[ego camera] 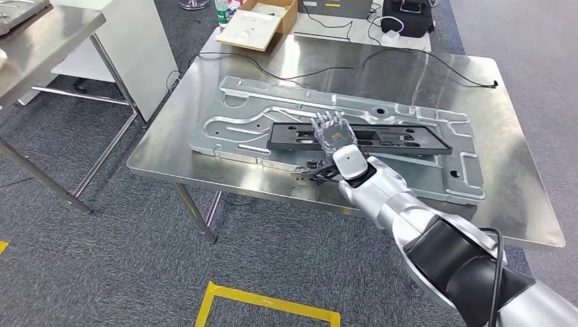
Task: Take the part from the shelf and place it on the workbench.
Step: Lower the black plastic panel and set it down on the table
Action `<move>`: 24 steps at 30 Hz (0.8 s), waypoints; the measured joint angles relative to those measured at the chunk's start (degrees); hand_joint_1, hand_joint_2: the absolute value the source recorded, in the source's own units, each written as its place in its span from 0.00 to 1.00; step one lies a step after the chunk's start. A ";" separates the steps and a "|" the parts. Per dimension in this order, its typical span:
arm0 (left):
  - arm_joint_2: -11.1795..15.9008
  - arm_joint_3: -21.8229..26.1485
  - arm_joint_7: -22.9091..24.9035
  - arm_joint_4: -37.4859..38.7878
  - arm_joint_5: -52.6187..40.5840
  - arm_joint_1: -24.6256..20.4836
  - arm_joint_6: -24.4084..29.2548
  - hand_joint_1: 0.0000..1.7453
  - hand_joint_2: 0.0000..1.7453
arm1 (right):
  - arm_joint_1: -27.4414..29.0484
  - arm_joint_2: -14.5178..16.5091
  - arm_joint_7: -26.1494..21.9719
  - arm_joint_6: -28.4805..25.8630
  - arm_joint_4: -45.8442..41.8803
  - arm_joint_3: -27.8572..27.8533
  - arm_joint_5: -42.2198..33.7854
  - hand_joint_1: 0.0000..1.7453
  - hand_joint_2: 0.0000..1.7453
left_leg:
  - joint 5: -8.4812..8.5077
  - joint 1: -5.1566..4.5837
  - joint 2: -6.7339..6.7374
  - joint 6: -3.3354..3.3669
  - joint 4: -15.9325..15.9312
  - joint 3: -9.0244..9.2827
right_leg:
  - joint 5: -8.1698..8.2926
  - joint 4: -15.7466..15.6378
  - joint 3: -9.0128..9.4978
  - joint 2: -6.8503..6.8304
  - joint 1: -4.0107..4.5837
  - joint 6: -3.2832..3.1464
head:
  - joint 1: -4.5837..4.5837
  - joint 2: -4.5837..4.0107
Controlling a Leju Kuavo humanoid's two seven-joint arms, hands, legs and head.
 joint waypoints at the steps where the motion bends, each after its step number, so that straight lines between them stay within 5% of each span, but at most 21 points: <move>1: 0.01 0.00 0.01 0.00 0.08 0.00 0.00 0.00 0.00 | 0.01 -0.04 0.08 0.07 0.10 -0.05 -0.10 0.00 0.00 | 0.00 0.00 0.00 0.00 0.00 0.00 | 0.00 0.00 0.00 0.00 0.00 0.00 | 0.00 0.00; 18: 0.02 -0.05 0.88 0.00 2.51 -0.04 0.46 0.00 0.00 | 1.09 -0.39 -1.63 -4.85 -4.52 -2.06 1.43 0.00 0.00 | 0.00 0.01 0.01 -0.01 0.01 -0.01 | 0.00 0.01 0.01 0.00 0.01 0.00 | 0.00 0.00; 24: 0.02 -0.36 0.55 0.00 3.41 0.10 0.76 0.00 0.00 | 4.08 -1.36 -3.76 -10.90 -18.55 -1.60 3.23 0.00 0.00 | 0.00 0.01 0.04 -0.02 0.01 -0.01 | 0.00 0.01 -0.01 0.03 0.01 0.00 | 0.00 0.00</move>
